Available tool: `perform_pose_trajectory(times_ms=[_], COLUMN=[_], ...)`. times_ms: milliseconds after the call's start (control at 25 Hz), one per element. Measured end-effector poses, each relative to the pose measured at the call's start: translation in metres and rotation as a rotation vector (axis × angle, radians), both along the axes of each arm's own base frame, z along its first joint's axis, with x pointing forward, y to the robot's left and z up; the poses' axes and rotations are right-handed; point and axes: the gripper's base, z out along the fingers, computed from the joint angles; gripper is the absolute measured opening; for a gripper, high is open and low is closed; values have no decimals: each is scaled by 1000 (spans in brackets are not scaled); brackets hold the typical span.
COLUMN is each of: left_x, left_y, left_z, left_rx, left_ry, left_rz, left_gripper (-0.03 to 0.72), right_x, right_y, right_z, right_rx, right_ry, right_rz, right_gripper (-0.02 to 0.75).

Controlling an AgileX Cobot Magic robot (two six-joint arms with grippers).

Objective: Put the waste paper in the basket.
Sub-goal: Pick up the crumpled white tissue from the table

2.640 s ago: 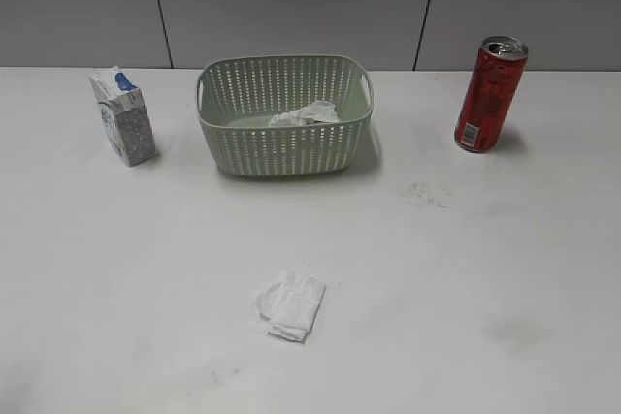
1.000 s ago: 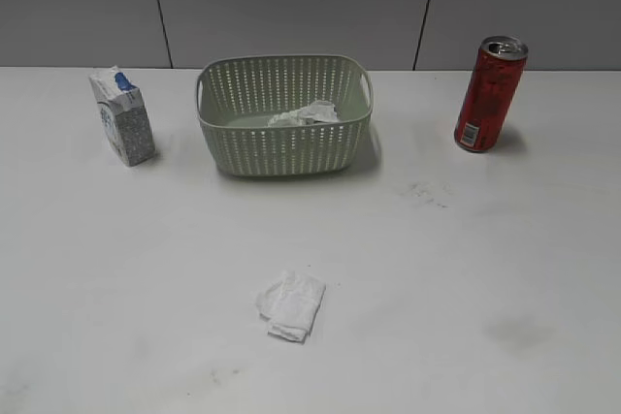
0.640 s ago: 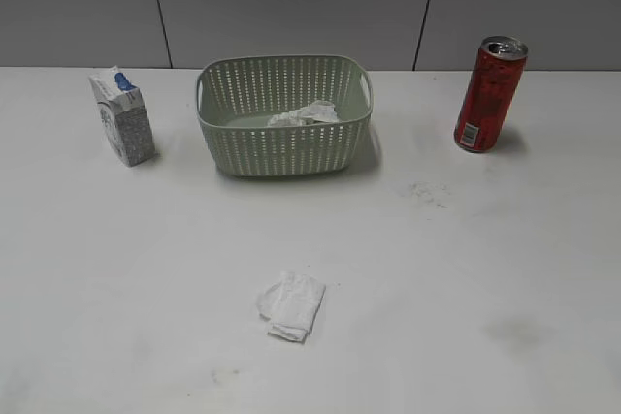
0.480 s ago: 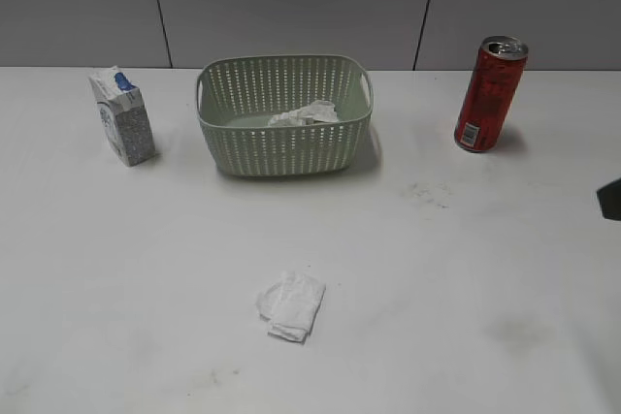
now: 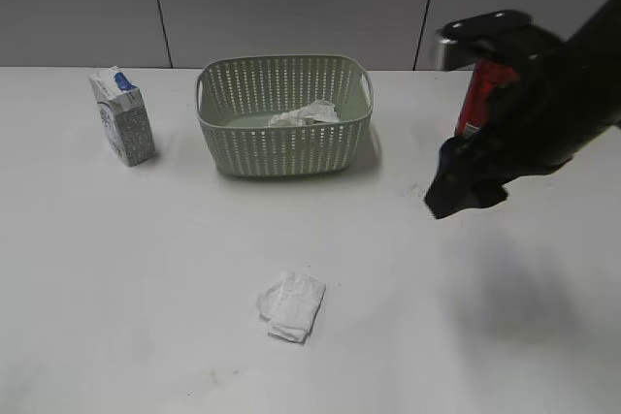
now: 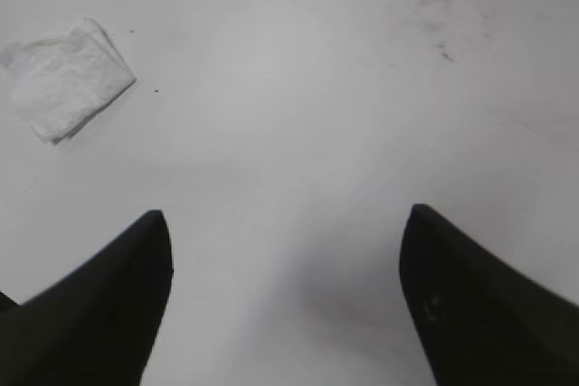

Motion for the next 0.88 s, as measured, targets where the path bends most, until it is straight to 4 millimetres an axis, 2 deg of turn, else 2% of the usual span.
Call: perform_pose_trajectory(times_ms=[160, 320, 600, 720, 880], left_x=[0, 0, 0, 0, 0], left_y=[0, 0, 0, 0, 0], left_z=[0, 0, 0, 0, 0], left_rx=[2, 2, 2, 2, 2], left_ry=[0, 0, 0, 0, 0], left_rz=[1, 2, 2, 2, 2], left_gripper=[552, 552, 552, 552, 552], right_x=[5, 6, -3, -10, -14], right_y=[36, 62, 121, 140, 151], right_z=[-32, -57, -74, -87, -109], right_rx=[-54, -95, -107, -129, -194], right_ry=[73, 122, 113, 125, 143], right_rz=[84, 148, 292, 339, 370], right_gripper=[591, 591, 591, 591, 591])
